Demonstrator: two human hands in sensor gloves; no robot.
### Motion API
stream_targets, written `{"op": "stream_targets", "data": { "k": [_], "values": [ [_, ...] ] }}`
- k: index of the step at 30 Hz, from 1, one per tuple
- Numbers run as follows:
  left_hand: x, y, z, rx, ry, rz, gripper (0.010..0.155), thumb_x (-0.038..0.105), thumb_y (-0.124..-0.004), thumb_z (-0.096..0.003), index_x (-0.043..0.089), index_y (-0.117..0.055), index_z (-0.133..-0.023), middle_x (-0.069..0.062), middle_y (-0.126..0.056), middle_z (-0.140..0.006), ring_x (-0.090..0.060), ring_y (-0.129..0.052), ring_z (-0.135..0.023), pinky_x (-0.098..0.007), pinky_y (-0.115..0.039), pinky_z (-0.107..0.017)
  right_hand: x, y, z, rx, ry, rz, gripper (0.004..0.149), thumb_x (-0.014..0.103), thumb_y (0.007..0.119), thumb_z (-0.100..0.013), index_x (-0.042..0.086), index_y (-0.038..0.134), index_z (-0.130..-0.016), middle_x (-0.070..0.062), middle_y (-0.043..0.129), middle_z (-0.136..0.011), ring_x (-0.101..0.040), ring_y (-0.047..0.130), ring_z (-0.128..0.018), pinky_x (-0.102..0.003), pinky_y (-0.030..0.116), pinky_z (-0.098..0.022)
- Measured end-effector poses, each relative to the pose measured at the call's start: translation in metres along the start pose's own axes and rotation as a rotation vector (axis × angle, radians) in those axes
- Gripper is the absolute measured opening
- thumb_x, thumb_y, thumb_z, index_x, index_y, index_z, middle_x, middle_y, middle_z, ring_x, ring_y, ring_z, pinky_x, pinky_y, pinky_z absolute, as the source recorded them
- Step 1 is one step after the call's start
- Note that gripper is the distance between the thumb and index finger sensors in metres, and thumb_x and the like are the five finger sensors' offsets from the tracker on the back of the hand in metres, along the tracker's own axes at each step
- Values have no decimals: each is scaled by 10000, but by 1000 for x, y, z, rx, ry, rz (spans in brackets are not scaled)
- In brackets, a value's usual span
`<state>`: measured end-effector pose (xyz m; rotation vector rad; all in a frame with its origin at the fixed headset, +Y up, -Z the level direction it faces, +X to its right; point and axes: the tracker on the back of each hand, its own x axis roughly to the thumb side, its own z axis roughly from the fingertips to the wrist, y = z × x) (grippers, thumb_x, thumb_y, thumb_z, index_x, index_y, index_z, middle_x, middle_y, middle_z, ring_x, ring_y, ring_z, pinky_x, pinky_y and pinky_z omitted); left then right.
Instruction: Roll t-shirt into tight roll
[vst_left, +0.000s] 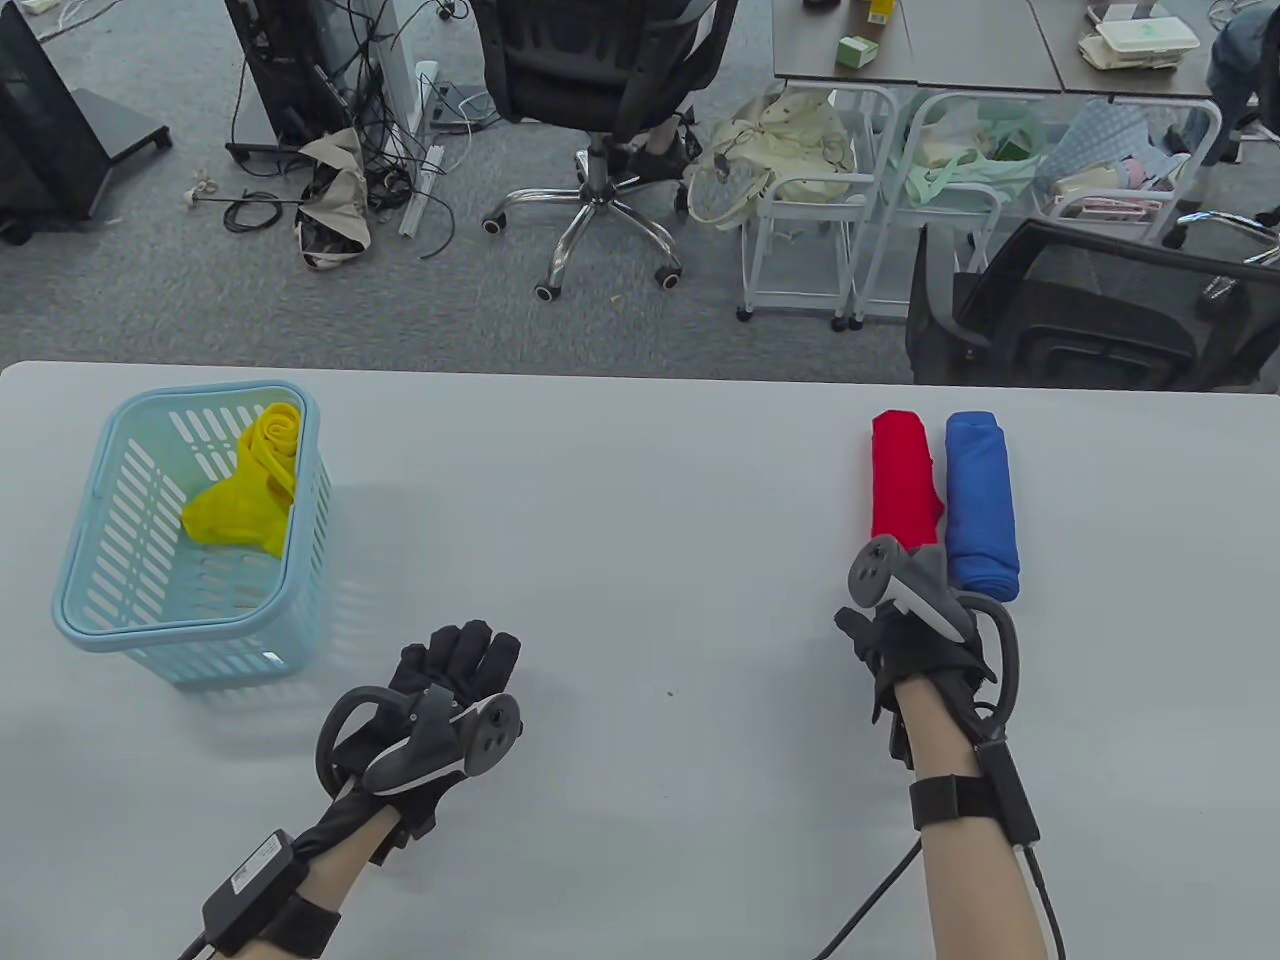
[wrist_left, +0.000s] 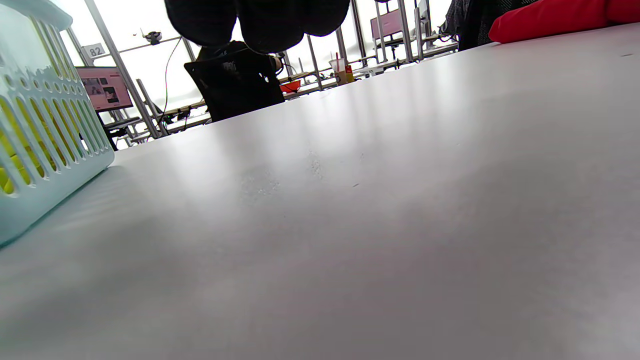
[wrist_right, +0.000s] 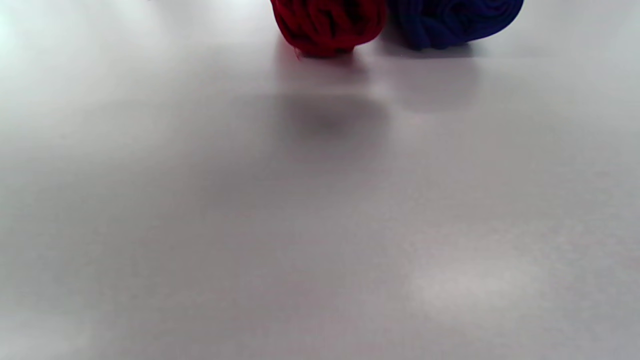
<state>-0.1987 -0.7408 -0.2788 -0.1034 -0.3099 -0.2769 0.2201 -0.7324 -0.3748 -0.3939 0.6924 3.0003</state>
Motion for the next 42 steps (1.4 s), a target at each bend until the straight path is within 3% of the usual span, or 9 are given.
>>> {"op": "stream_targets", "data": {
  "k": [5,8,11,16,26,32,35,39,42],
  "values": [
    [-6,1,0,10,13,13,782,643,-415,-444,309,-240,-1129,-64,-375,-1238,-319,-537,-1131,-511,-553,-820,4,-3,52,-154,-101,51,775,542,502,-595,146,174,-1174,-193,143,-1205,-496,339,-1098,-601,428,-740],
    [-7,2,0,16,20,21,781,642,-421,-448,308,-236,-1129,-64,-366,-1239,-317,-528,-1134,-510,-544,-823,0,8,90,-209,-183,22,761,525,492,-603,153,155,-1174,-181,108,-1208,-504,240,-1120,-622,380,-749],
    [-7,2,0,25,27,14,779,640,-437,-454,308,-236,-1129,-61,-364,-1239,-316,-523,-1136,-509,-541,-824,-4,28,109,-235,-244,-1,775,524,474,-611,172,50,-1156,-168,-34,-1180,-500,44,-1110,-639,273,-760],
    [-5,-3,-2,10,24,13,778,638,-465,-459,311,-242,-1128,-59,-366,-1239,-313,-528,-1135,-508,-542,-824,-4,43,100,-189,-278,13,833,536,474,-606,189,-109,-1089,-144,-204,-1098,-479,-153,-1037,-641,131,-747],
    [-13,1,3,18,49,98,769,623,-470,-465,307,-238,-1126,-62,-355,-1237,-319,-511,-1136,-509,-530,-825,-16,45,93,-186,-202,62,831,527,493,-605,194,-91,-1094,-136,-210,-1094,-466,-179,-1027,-646,94,-738],
    [-22,46,4,163,53,-111,657,520,-475,-510,343,-310,-1120,-30,-413,-1234,-293,-545,-1136,-505,-550,-822,-17,42,95,-193,-203,50,823,525,503,-602,191,-47,-1114,-142,-180,-1110,-472,-154,-1035,-646,120,-742],
    [-39,78,-3,203,94,-68,667,522,-514,-510,343,-322,-1123,-37,-421,-1236,-304,-551,-1136,-516,-550,-822,-17,44,95,-181,-201,52,825,527,506,-599,194,-48,-1111,-144,-177,-1110,-476,-145,-1036,-646,127,-742],
    [-78,116,-23,226,184,-56,682,524,-549,-512,346,-313,-1127,-39,-423,-1241,-304,-558,-1138,-527,-553,-822,-19,43,97,-178,-202,47,832,532,503,-599,197,-67,-1103,-149,-189,-1102,-482,-141,-1034,-647,133,-743],
    [-116,128,-46,169,262,-45,688,524,-559,-512,347,-309,-1128,-40,-419,-1242,-303,-560,-1138,-529,-555,-820,-20,43,98,-179,-203,39,831,533,504,-598,196,-62,-1105,-156,-182,-1104,-487,-130,-1036,-646,142,-744]
  ]
}}
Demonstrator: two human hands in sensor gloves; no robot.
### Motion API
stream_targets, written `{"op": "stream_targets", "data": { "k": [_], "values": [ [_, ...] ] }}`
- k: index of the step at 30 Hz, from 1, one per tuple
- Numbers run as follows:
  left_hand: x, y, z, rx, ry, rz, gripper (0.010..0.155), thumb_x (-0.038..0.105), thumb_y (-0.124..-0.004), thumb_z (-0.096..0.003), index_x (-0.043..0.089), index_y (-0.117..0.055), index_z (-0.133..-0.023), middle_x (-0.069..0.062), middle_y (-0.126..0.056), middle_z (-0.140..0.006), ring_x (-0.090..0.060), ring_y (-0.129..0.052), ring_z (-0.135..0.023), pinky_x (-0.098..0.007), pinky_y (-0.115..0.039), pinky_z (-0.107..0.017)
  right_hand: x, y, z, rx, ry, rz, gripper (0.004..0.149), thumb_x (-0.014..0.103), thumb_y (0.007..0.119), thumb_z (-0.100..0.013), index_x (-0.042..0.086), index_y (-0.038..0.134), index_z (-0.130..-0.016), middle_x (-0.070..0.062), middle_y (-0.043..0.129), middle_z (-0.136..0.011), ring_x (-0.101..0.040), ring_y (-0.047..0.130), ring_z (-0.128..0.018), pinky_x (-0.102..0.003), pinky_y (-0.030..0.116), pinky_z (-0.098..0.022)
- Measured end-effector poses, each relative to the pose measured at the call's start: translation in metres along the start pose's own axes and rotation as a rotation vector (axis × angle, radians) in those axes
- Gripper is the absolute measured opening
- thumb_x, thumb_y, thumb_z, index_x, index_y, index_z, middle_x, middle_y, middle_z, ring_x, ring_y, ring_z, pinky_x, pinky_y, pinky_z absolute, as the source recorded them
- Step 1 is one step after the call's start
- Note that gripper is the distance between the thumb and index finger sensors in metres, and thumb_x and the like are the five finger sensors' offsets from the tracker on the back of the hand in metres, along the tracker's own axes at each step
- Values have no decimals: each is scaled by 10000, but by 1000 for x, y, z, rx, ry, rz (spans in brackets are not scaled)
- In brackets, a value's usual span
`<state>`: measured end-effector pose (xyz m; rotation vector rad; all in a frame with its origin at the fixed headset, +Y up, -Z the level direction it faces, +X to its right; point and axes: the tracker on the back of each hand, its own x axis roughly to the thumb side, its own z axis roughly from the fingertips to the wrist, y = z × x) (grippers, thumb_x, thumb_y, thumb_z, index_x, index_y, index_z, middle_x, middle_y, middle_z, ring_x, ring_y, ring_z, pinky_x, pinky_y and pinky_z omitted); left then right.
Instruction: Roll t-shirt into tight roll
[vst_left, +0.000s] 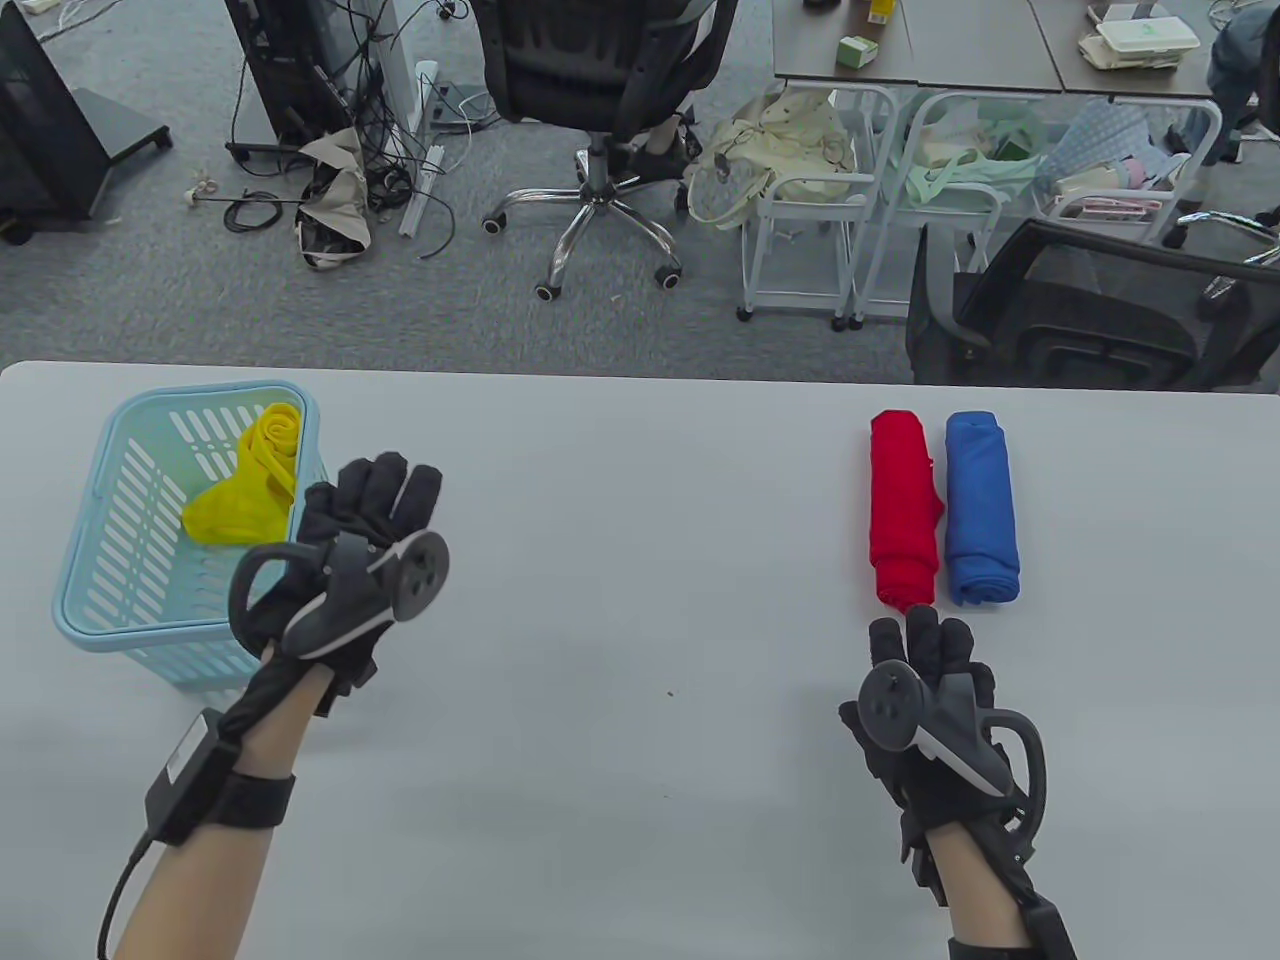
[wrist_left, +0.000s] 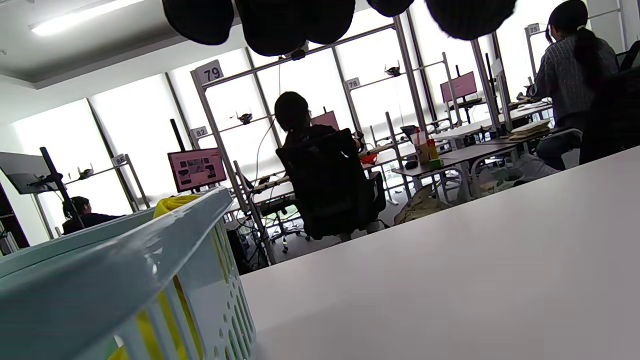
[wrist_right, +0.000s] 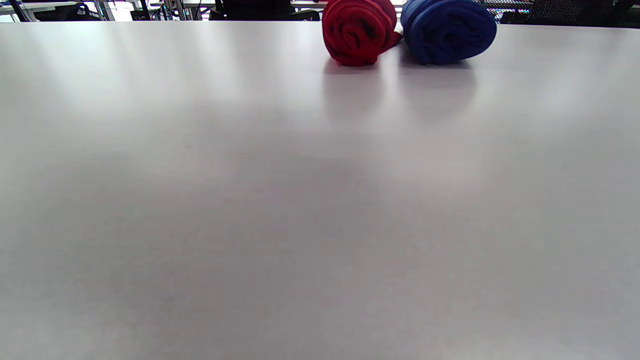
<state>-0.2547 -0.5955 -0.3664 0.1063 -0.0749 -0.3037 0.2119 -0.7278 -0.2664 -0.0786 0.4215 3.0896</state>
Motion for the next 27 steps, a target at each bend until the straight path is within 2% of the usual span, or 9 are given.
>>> {"op": "stream_targets", "data": {
  "k": [6,11,18,22,27],
  "values": [
    [-57,-12,-49,-163,134,-26,682,491,-584,-521,364,-293,-1125,-40,-409,-1243,-301,-560,-1138,-527,-559,-821,-1,2,0,7,-2,-10,832,535,506,-596,193,-53,-1108,-161,-169,-1110,-490,-116,-1040,-645,152,-745],
    [-87,-26,-70,-256,213,25,637,383,-565,-549,406,-271,-1113,-28,-393,-1245,-280,-546,-1149,-517,-561,-824,-1,2,-1,30,-9,-13,831,537,506,-595,189,-45,-1111,-165,-155,-1115,-496,-92,-1048,-647,165,-744],
    [-107,-58,-90,-371,262,-11,749,404,-660,-528,473,-158,-1080,-43,-330,-1246,-266,-567,-1140,-508,-578,-826,-2,3,0,46,-10,-30,828,538,510,-592,185,-25,-1116,-173,-124,-1127,-503,-49,-1060,-647,190,-745],
    [-111,-73,-95,-400,261,-40,895,514,-731,-475,484,-50,-1055,-49,-290,-1242,-264,-568,-1139,-517,-581,-828,-2,5,-2,53,-17,-39,826,538,510,-592,182,-17,-1119,-176,-112,-1132,-506,-31,-1065,-647,201,-745],
    [-116,-92,-101,-451,274,59,952,558,-697,-472,425,61,-1031,-76,-190,-1240,-289,-536,-1147,-523,-577,-827,-1,7,-3,72,-29,-42,824,538,512,-590,179,-5,-1122,-182,-90,-1139,-511,10,-1075,-648,223,-745]
  ]
}}
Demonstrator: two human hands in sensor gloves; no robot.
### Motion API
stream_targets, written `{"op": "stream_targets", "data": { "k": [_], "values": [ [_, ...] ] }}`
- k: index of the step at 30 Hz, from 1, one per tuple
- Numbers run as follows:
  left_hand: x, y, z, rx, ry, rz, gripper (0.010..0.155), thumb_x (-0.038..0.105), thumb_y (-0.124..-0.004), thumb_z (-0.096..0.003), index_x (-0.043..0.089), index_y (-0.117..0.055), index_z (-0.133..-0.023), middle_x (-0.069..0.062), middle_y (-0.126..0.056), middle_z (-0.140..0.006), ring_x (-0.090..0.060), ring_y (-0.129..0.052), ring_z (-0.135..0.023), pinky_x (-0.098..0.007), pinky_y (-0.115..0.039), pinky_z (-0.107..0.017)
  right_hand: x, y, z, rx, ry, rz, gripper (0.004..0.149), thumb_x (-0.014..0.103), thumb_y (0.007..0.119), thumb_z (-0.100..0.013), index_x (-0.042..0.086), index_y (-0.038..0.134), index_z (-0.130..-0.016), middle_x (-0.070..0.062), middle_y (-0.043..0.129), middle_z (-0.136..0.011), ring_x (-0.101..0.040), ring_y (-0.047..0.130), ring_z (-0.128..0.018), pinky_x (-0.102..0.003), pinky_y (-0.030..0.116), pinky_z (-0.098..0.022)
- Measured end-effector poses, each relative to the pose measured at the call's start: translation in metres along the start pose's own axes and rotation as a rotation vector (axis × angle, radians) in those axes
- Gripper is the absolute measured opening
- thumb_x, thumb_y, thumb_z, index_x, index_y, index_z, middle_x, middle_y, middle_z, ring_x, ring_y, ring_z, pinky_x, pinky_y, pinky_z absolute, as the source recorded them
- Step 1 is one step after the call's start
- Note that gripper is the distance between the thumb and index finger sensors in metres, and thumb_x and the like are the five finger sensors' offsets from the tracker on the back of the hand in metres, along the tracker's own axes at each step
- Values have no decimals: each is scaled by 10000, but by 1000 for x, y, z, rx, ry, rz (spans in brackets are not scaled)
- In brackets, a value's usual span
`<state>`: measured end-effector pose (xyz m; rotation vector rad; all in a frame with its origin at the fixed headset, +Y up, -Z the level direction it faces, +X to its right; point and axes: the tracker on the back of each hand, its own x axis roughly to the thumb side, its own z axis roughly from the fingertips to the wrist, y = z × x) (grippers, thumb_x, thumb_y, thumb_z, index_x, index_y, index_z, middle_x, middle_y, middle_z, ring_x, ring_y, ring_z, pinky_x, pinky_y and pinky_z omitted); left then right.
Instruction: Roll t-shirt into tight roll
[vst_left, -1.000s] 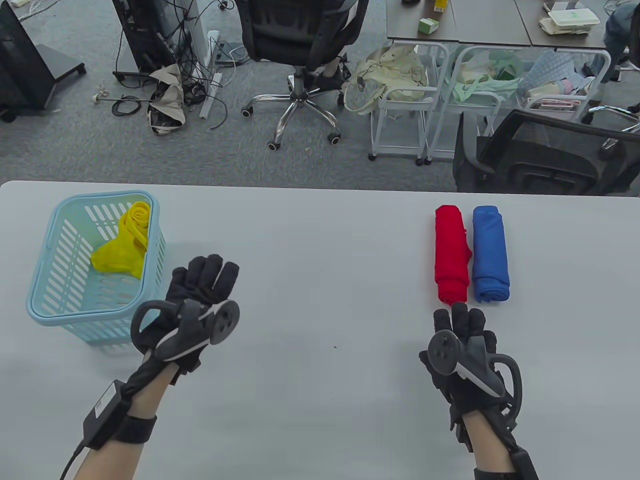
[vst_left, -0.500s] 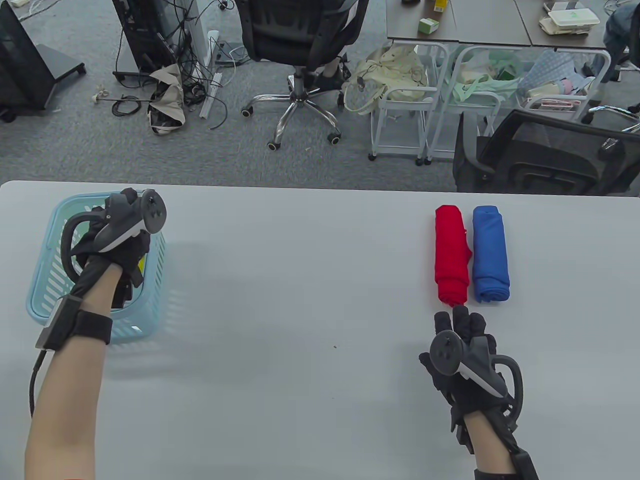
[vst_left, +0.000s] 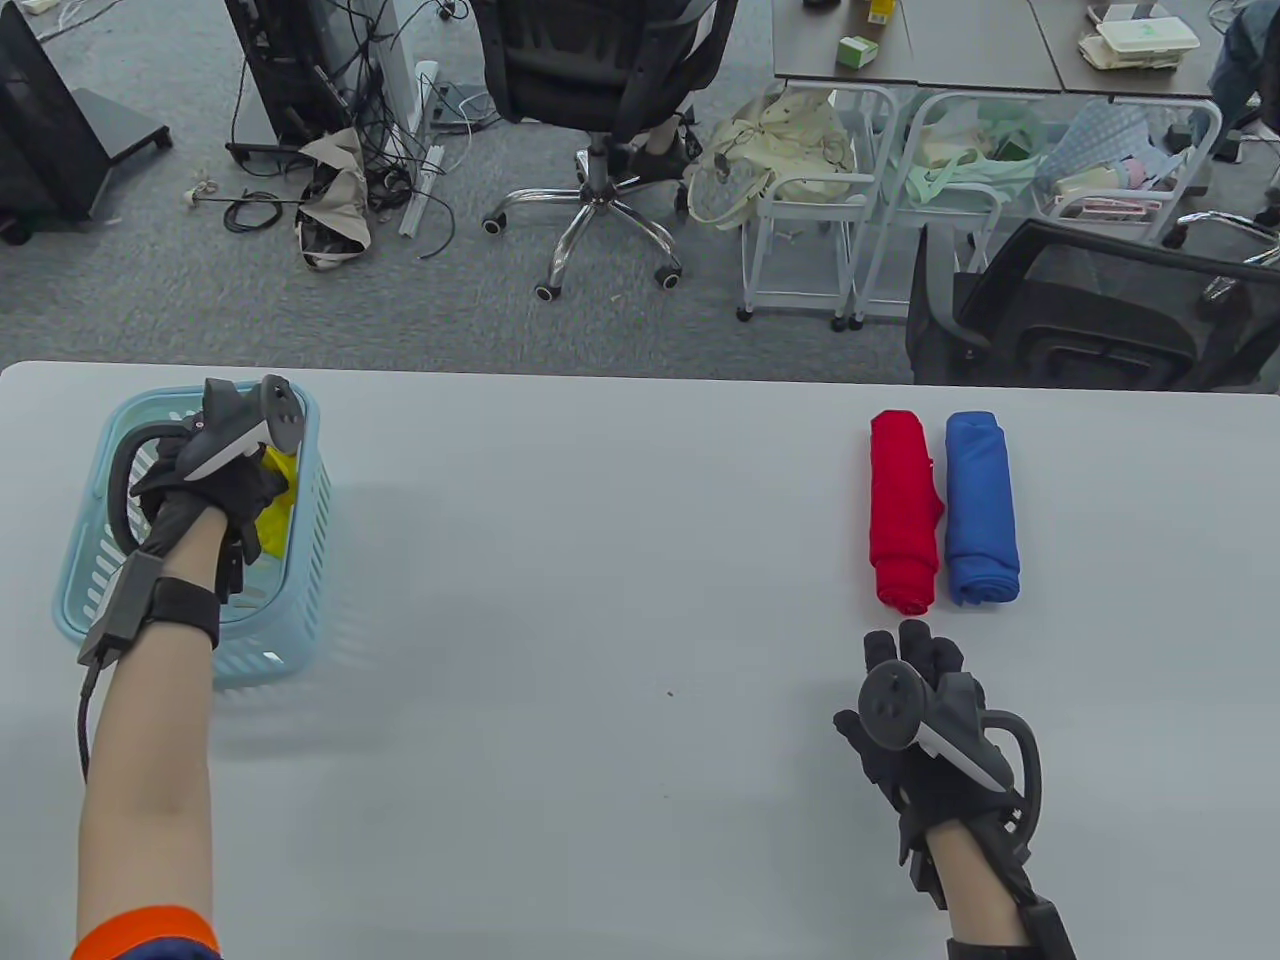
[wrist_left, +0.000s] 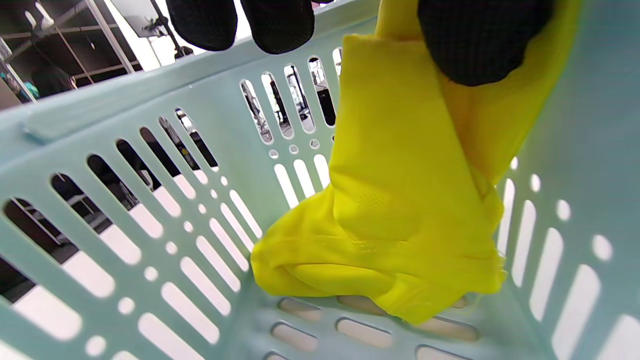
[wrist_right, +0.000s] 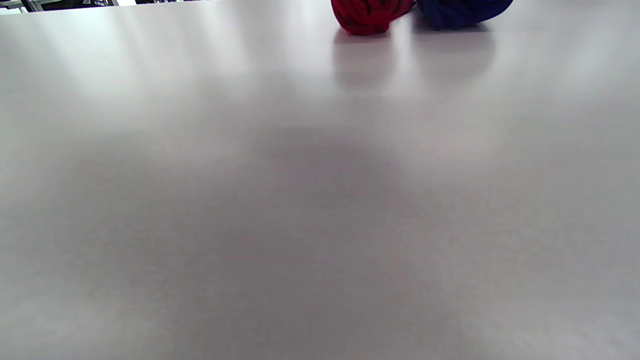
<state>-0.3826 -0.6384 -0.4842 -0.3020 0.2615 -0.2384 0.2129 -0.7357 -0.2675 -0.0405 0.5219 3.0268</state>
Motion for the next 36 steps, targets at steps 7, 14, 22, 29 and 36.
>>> {"op": "stream_targets", "data": {
  "k": [7,14,22,29,36],
  "values": [
    [-2,-12,-14,-14,-45,66,986,579,-763,-425,452,-15,-1053,10,-335,-1252,-246,-604,-1145,-530,-579,-829,0,1,-1,14,-8,-20,820,538,513,-589,174,12,-1127,-188,-59,-1148,-516,51,-1082,-648,245,-744],
    [2,-11,-23,58,-28,50,811,589,-781,-407,495,-283,-1040,52,-514,-1199,-205,-702,-1095,-513,-604,-823,2,3,-3,37,-17,-28,817,538,515,-588,168,30,-1131,-194,-24,-1158,-521,92,-1088,-647,264,-743],
    [-3,-6,-20,119,-12,69,645,597,-795,-405,410,-541,-968,41,-791,-1011,-156,-952,-833,-440,-763,-720,2,4,-4,43,-25,-42,815,536,517,-587,164,43,-1136,-199,3,-1165,-523,117,-1091,-645,280,-743],
    [-9,16,0,195,25,38,645,604,-776,-418,396,-533,-977,40,-785,-1007,-152,-956,-813,-435,-765,-715,4,5,-5,45,-44,-47,802,536,517,-588,161,67,-1137,-201,6,-1165,-523,112,-1089,-645,279,-742],
    [-10,43,36,304,0,45,643,603,-766,-423,396,-538,-988,44,-805,-987,-149,-964,-790,-431,-772,-707,11,4,-3,38,-81,-46,804,536,516,-587,161,67,-1138,-201,7,-1165,-521,104,-1088,-644,279,-742]
  ]
}}
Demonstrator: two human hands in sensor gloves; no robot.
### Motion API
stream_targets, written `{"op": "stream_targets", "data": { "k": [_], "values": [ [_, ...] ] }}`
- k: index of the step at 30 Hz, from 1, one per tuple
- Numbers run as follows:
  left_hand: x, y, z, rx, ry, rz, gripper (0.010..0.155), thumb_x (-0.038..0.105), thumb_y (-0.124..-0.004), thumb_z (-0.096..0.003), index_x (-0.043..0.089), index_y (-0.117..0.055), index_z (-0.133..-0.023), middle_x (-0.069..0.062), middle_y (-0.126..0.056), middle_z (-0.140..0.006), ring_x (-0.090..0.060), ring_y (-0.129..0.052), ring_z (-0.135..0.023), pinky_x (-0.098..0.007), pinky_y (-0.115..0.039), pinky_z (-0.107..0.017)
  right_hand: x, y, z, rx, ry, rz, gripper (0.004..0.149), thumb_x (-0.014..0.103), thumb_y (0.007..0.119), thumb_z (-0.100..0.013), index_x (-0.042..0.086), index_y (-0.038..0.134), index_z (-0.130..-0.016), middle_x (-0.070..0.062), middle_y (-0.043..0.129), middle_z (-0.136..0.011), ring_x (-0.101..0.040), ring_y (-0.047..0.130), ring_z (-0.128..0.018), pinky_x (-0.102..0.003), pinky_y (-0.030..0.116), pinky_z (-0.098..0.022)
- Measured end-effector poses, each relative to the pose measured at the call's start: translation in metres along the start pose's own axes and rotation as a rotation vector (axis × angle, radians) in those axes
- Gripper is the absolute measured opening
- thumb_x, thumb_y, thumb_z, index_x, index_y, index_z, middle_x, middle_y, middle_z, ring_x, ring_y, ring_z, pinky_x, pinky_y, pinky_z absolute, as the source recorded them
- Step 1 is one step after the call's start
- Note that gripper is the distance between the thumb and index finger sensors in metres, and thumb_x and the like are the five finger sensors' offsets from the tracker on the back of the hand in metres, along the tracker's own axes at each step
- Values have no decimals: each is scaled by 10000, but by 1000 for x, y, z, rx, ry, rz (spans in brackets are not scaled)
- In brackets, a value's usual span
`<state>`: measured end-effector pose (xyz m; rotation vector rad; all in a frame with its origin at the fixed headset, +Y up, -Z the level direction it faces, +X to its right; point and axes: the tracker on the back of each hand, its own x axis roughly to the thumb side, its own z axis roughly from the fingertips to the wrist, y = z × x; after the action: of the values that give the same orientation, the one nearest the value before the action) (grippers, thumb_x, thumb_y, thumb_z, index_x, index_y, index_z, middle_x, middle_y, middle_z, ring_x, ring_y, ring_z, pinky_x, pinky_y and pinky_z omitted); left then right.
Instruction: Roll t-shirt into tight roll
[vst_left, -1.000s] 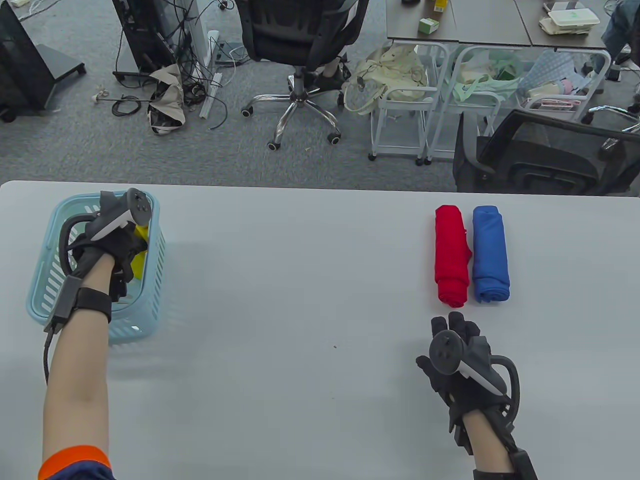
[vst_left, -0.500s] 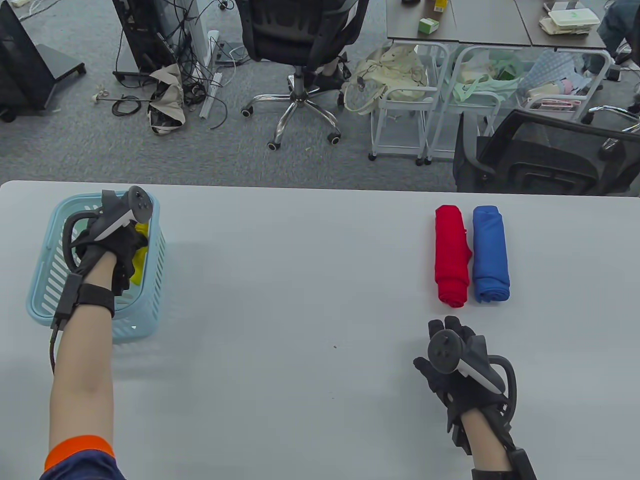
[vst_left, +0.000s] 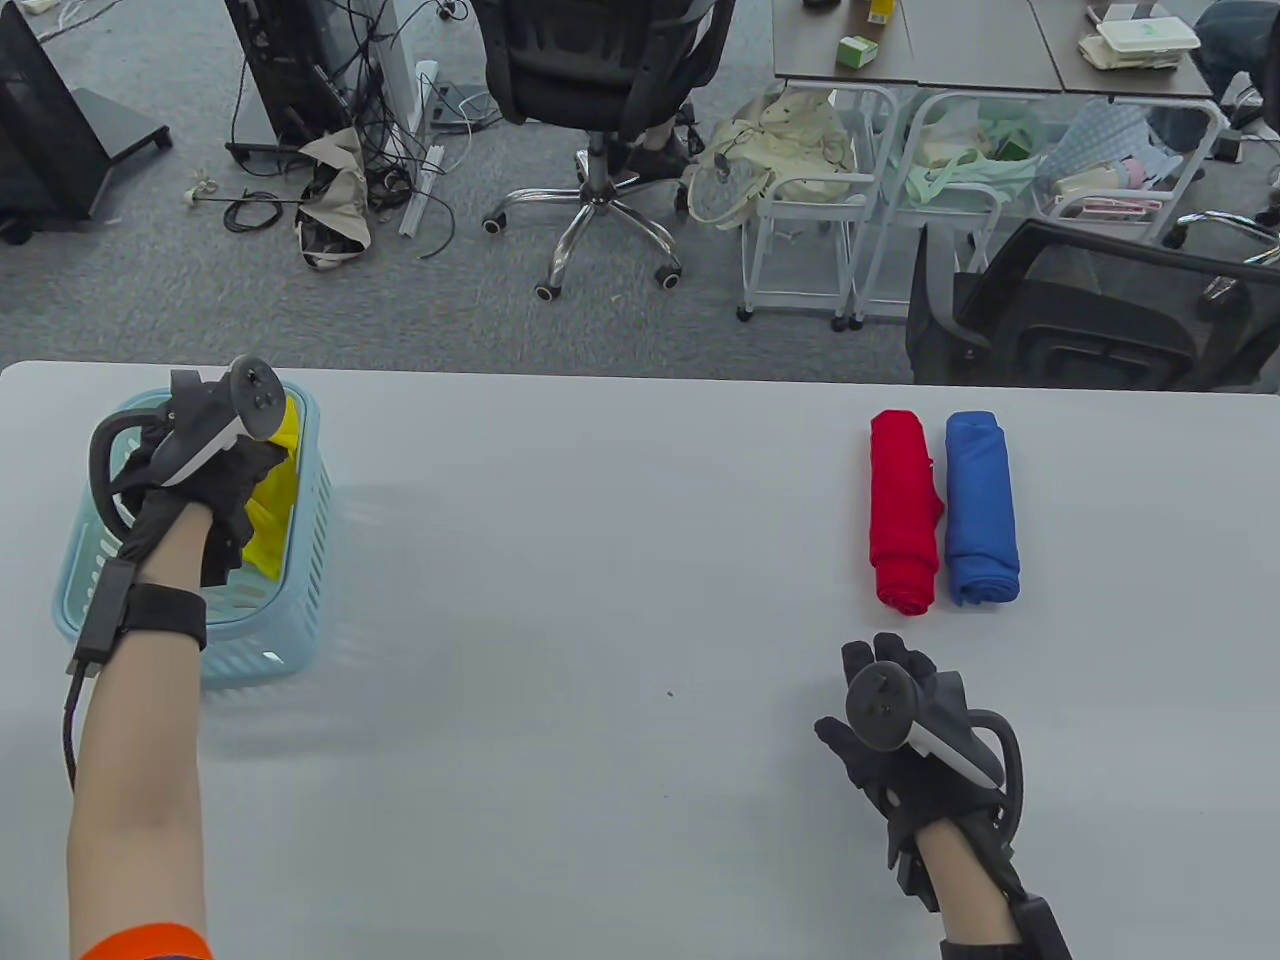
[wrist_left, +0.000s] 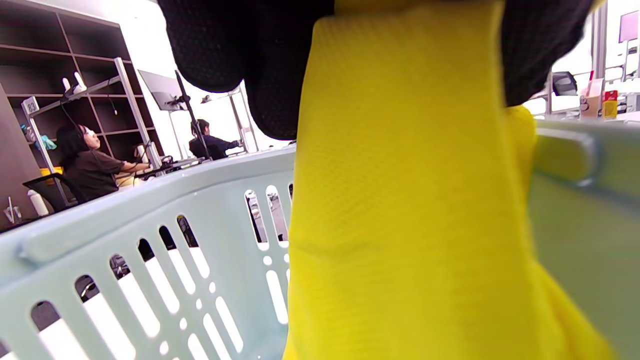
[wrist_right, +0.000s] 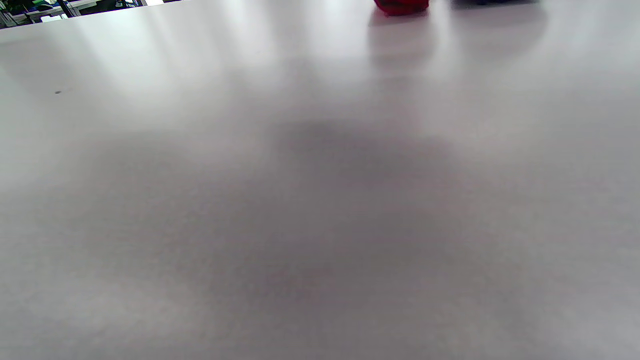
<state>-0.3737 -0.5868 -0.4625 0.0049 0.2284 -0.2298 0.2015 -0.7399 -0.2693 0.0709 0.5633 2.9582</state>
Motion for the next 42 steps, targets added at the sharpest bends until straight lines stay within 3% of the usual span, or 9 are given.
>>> {"op": "stream_targets", "data": {
  "k": [12,24,29,34,37,40,42],
  "values": [
    [21,67,63,215,-87,-116,636,605,-764,-423,393,-548,-983,49,-811,-979,-148,-965,-781,-433,-783,-697,11,-4,7,-23,-63,-11,803,534,518,-587,161,69,-1138,-201,5,-1164,-518,89,-1085,-641,277,-743],
    [67,118,166,502,-242,-258,632,598,-772,-418,401,-556,-979,55,-818,-980,-146,-971,-776,-436,-782,-699,23,-5,12,-24,-133,1,803,536,514,-590,157,67,-1139,-205,0,-1162,-522,82,-1081,-642,276,-742],
    [86,132,199,574,-307,-236,628,598,-767,-420,402,-556,-978,54,-822,-977,-144,-974,-774,-435,-783,-699,28,-3,12,-17,-159,9,804,537,513,-589,155,67,-1138,-207,2,-1161,-524,84,-1078,-641,279,-740],
    [111,126,221,566,-397,-98,632,601,-766,-420,397,-558,-981,56,-825,-975,-141,-977,-771,-431,-787,-699,30,-2,13,-12,-176,10,803,537,513,-589,155,68,-1138,-207,3,-1160,-526,84,-1077,-641,281,-739],
    [130,108,233,515,-475,55,633,606,-764,-419,394,-565,-981,58,-835,-971,-139,-987,-767,-428,-793,-695,30,-1,12,-13,-181,8,804,537,512,-589,154,67,-1138,-207,3,-1160,-526,86,-1076,-640,282,-740],
    [147,83,241,428,-536,253,635,632,-735,-424,389,-577,-989,66,-869,-950,-135,-1005,-756,-423,-805,-687,28,-1,12,-16,-177,0,804,538,512,-589,153,68,-1138,-208,3,-1160,-526,87,-1076,-640,283,-739],
    [159,53,238,282,-567,454,655,654,-699,-429,372,-581,-1009,58,-889,-938,-150,-1012,-755,-432,-804,-681,26,-2,12,-20,-171,-3,804,537,513,-589,153,69,-1138,-209,4,-1160,-526,88,-1076,-640,284,-739]
  ]
}}
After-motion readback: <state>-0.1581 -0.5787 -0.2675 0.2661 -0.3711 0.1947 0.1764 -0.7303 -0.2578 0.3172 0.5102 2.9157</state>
